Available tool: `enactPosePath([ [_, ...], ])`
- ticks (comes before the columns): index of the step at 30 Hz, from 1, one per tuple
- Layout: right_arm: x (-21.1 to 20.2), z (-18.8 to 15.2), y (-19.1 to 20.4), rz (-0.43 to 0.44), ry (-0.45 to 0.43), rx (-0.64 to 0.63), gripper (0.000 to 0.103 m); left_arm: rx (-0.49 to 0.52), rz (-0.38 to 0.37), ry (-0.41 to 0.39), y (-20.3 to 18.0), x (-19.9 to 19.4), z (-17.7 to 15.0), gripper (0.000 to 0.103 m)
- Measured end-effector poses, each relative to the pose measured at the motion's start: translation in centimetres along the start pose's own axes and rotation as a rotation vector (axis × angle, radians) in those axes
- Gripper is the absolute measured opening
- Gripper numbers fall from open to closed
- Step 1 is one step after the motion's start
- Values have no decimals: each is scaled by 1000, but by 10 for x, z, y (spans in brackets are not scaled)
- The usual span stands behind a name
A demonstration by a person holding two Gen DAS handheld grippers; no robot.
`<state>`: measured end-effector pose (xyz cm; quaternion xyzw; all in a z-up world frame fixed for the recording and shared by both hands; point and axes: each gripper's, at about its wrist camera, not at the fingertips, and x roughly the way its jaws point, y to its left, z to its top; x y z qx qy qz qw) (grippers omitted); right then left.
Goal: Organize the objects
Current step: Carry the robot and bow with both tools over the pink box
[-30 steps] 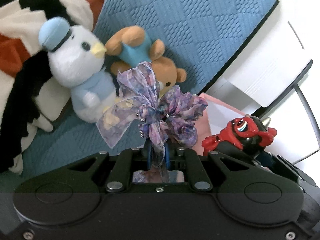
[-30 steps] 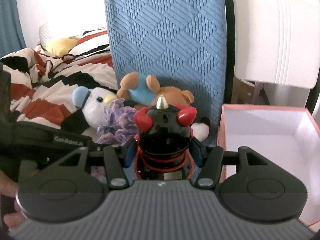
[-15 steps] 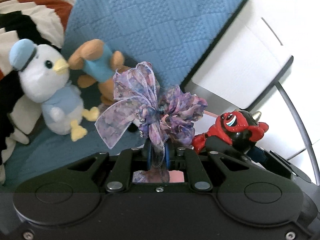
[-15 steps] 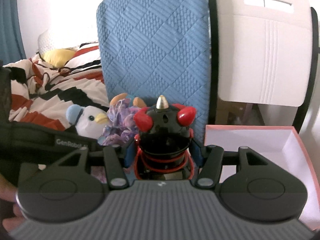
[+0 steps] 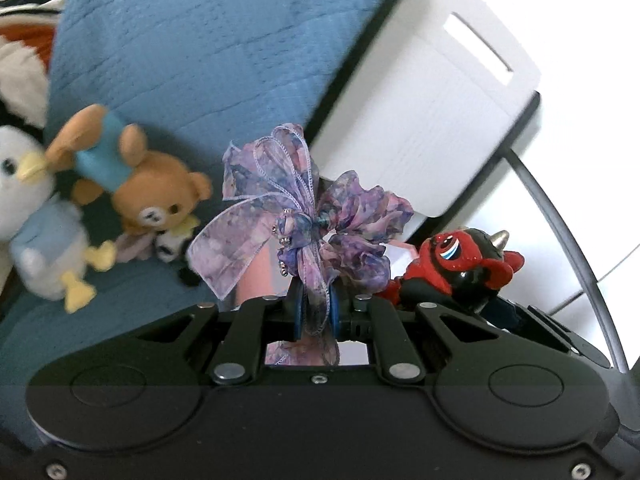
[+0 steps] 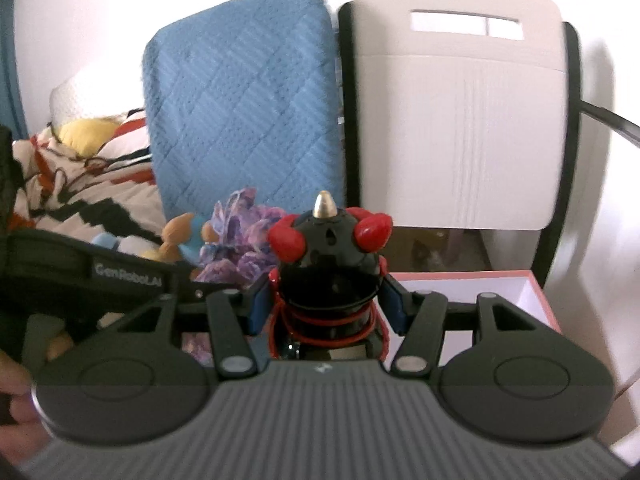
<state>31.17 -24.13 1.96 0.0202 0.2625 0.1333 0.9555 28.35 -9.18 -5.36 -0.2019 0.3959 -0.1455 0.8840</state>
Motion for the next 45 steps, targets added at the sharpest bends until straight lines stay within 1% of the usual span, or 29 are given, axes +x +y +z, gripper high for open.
enactPosePath([
  [2, -2, 1, -11, -18, -11, 17, 59, 17, -11, 1, -11, 10, 1, 12],
  [5, -4, 1, -29, -39, -12, 37, 59, 46, 7, 18, -22, 30, -1, 12],
  [7, -2, -3, -40, -57, -2, 44, 59, 45, 1, 37, -27, 41, -3, 12],
  [8, -1, -5, -46, -69, 5, 47, 59, 48, -3, 49, -30, 48, -5, 12],
  [11, 6, -10, -59, -83, 29, 53, 59, 80, 15, 76, -37, 66, -12, 12],
  [14, 14, -18, -71, -104, 56, 67, 59, 55, 14, 111, -35, 82, -14, 12],
  [17, 18, -25, -84, -115, 78, 86, 59, 73, 26, 131, -40, 95, -17, 12],
  [22, 28, -40, -102, -150, 125, 92, 59, 129, 4, 183, -52, 112, -23, 12],
  [27, 31, -54, -126, -166, 172, 140, 59, 122, -19, 240, -63, 131, -26, 12],
  [29, 34, -59, -133, -176, 189, 152, 59, 114, -16, 265, -66, 139, -27, 12],
  [31, 37, -64, -138, -189, 197, 142, 59, 140, -10, 264, -70, 145, -30, 12],
  [32, 39, -66, -140, -194, 196, 128, 59, 157, -3, 264, -71, 149, -32, 12],
  [34, 46, -71, -146, -209, 211, 119, 59, 143, 22, 289, -69, 160, -35, 12],
  [36, 52, -75, -151, -224, 235, 119, 59, 122, 19, 314, -68, 169, -37, 12],
  [41, 70, -87, -164, -229, 303, 134, 59, 159, 47, 351, -77, 187, -45, 13],
  [43, 78, -92, -166, -246, 327, 104, 59, 154, 44, 381, -80, 197, -50, 13],
  [45, 86, -98, -175, -254, 359, 117, 59, 168, 61, 408, -83, 207, -56, 15],
])
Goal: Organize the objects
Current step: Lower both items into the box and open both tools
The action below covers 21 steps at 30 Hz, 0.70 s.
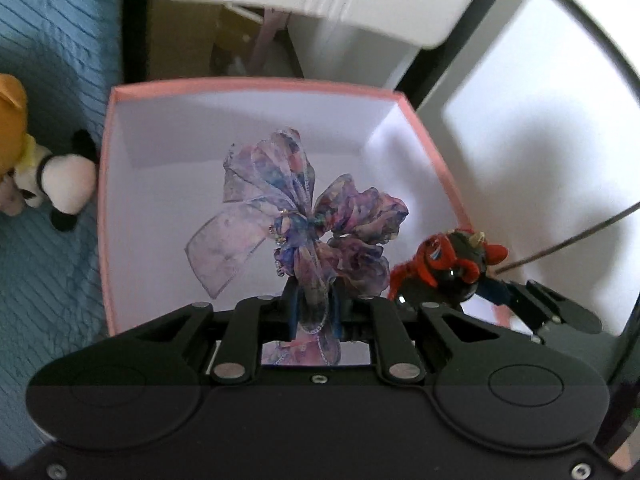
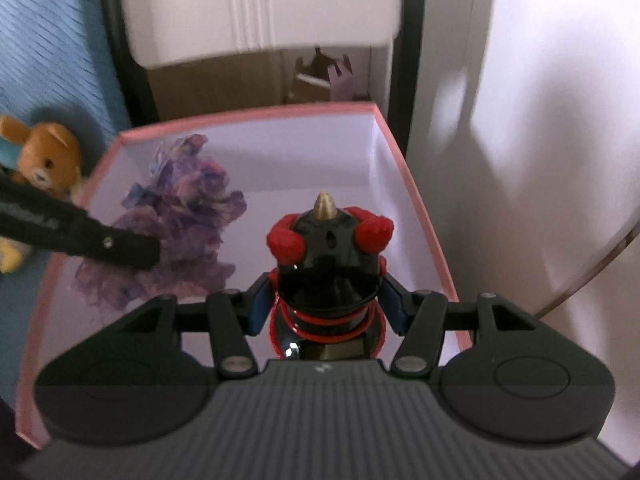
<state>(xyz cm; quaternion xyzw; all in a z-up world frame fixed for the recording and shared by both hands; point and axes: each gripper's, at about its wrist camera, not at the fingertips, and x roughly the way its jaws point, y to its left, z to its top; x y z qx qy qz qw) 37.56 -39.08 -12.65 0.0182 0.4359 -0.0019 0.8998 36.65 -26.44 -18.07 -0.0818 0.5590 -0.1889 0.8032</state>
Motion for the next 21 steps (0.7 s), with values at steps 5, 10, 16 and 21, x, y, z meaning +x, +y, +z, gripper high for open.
enactPosePath([
  [5, 21, -5, -19, 16, 73, 96, 59, 31, 24, 50, -9, 20, -3, 16],
  [10, 23, -12, -14, -14, 70, 24, 60, 52, 41, 44, -16, 25, -5, 23],
  [16, 23, -8, -14, -21, 52, 40, 83, 53, 85, 60, -15, 30, -2, 41],
  [21, 14, -3, -18, -12, 34, 61, 83, 54, 69, 38, -12, 20, -1, 47],
])
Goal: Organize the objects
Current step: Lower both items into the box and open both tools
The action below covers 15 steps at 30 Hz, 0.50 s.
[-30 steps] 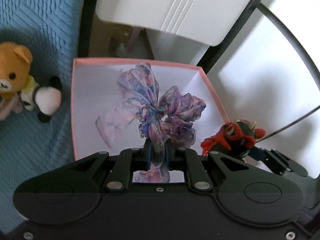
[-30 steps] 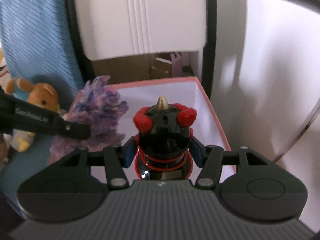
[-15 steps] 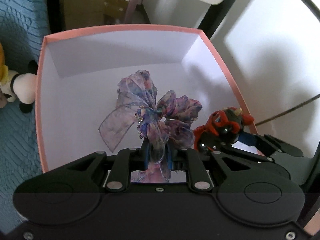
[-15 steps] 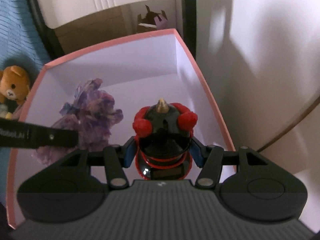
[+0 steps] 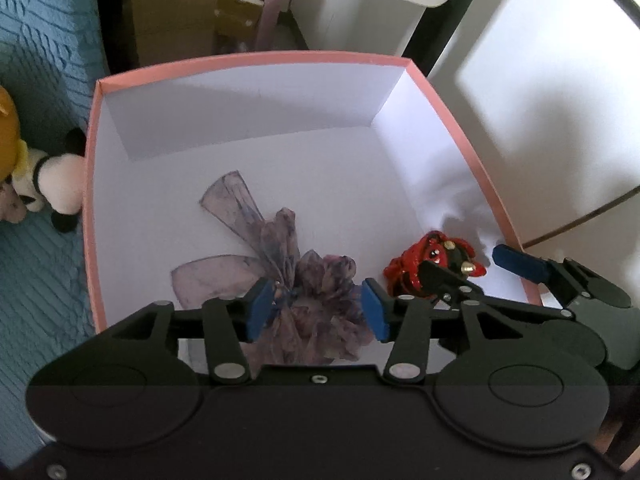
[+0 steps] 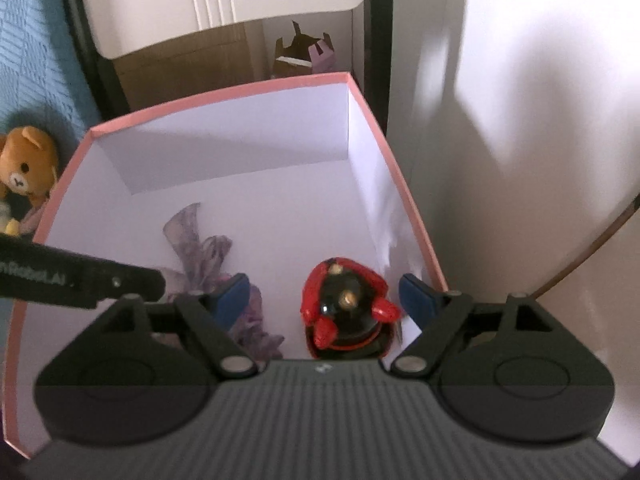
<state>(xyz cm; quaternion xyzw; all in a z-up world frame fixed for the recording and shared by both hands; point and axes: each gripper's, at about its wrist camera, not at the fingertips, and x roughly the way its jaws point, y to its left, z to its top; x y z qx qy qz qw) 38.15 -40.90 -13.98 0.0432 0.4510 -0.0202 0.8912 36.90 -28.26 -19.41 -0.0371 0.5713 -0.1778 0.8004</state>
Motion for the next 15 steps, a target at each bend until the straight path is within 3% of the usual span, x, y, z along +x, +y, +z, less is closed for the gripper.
enactPosePath([
  [9, -40, 4, -7, 18, -81, 78, 83, 30, -1, -54, 7, -35, -13, 48],
  [15, -79, -2, 6, 43, -164, 34, 83, 59, -13, -136, 11, -74, -29, 51],
])
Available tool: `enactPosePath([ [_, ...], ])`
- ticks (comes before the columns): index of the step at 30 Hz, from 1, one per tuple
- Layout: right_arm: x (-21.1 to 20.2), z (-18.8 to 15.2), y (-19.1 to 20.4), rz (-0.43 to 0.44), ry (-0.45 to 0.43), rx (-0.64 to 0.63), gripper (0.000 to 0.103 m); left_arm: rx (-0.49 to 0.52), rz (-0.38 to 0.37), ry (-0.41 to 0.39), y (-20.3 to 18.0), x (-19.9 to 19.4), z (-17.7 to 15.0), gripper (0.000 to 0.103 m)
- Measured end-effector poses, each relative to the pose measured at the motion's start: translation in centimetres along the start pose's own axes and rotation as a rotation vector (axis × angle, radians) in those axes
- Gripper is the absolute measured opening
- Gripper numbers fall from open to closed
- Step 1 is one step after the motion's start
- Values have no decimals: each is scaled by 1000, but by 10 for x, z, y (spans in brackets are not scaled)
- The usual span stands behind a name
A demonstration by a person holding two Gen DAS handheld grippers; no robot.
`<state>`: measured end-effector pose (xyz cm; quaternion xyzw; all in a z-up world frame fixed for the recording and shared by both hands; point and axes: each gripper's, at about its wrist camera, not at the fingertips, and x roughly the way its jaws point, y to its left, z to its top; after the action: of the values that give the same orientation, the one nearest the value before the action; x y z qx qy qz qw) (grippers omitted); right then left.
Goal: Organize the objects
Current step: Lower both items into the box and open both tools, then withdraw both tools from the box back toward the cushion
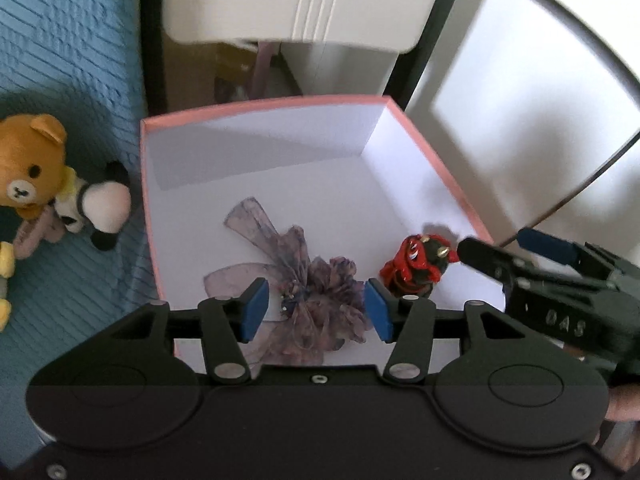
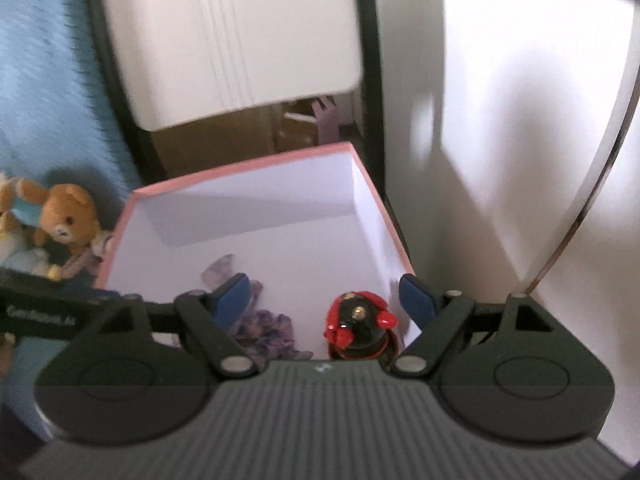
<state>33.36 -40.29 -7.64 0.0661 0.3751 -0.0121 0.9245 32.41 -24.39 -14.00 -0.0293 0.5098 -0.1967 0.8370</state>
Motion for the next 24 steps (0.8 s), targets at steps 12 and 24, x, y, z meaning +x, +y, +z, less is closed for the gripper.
enactPosePath([
  [12, -69, -15, 22, 134, -128, 7, 83, 9, -43, -192, 18, -85, -28, 60],
  [24, -107, -34, 41, 229, -190, 5, 83, -19, -14, -356, 45, -151, -72, 65],
])
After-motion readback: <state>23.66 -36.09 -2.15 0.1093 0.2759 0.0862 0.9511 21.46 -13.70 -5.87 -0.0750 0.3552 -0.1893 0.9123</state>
